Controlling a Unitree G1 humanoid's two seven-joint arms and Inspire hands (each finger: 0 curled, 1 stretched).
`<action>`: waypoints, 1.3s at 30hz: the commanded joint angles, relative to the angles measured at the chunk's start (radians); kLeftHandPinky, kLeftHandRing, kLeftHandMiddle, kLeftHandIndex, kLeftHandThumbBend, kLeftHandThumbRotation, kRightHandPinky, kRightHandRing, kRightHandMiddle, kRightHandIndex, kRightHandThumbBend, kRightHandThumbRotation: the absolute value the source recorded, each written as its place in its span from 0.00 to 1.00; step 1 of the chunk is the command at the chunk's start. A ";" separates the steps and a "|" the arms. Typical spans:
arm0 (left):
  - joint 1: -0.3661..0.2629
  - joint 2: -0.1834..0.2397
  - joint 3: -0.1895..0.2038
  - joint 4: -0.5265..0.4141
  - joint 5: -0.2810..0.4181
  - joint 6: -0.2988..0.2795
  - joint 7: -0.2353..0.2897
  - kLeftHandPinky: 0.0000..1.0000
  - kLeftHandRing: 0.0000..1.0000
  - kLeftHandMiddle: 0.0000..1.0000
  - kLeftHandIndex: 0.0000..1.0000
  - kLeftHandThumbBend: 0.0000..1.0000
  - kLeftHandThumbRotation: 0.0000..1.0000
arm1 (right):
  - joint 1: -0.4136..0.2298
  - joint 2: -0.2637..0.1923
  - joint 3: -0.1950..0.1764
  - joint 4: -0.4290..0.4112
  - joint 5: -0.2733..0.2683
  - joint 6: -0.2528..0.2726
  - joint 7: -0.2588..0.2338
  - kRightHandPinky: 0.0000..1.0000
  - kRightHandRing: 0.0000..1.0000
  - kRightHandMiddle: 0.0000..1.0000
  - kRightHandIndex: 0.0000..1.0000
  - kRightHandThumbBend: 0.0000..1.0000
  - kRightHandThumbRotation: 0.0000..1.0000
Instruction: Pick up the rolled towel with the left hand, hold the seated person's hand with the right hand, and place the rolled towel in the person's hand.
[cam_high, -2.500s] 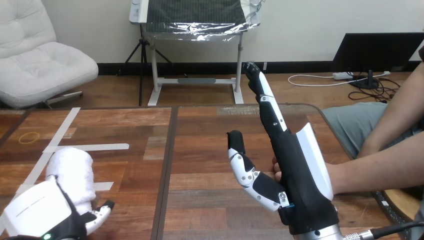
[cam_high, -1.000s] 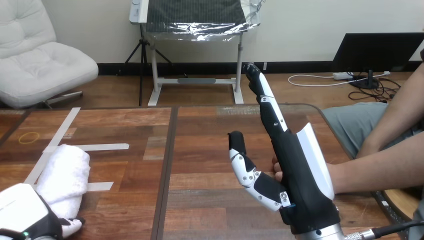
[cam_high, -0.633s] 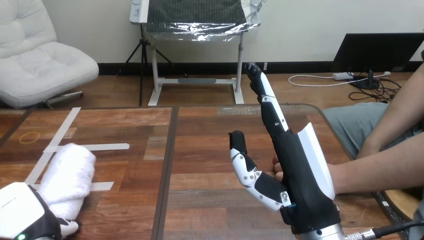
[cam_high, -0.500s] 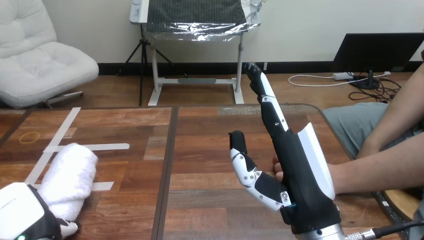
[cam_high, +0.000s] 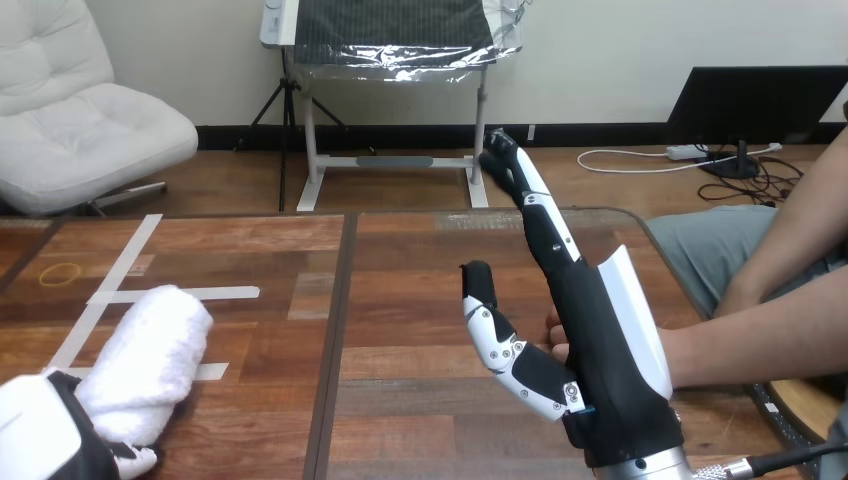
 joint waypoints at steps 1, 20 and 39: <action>-0.019 0.029 -0.001 0.012 -0.052 -0.138 0.071 0.43 0.44 0.48 0.54 0.89 0.00 | -0.045 0.015 -0.013 -0.036 0.013 -0.016 -0.004 1.00 0.85 0.84 0.96 0.00 0.00; 0.011 0.010 0.040 0.054 -0.344 -0.695 0.153 0.41 0.43 0.48 0.54 0.75 0.00 | -0.054 0.009 -0.013 -0.023 0.020 -0.022 -0.001 0.95 0.69 0.74 0.96 0.00 0.00; -0.046 -0.048 0.036 0.167 -0.470 -1.061 0.185 0.35 0.40 0.46 0.50 0.68 0.00 | -0.060 0.005 -0.016 -0.017 0.011 -0.026 -0.006 0.94 0.69 0.74 0.97 0.00 0.00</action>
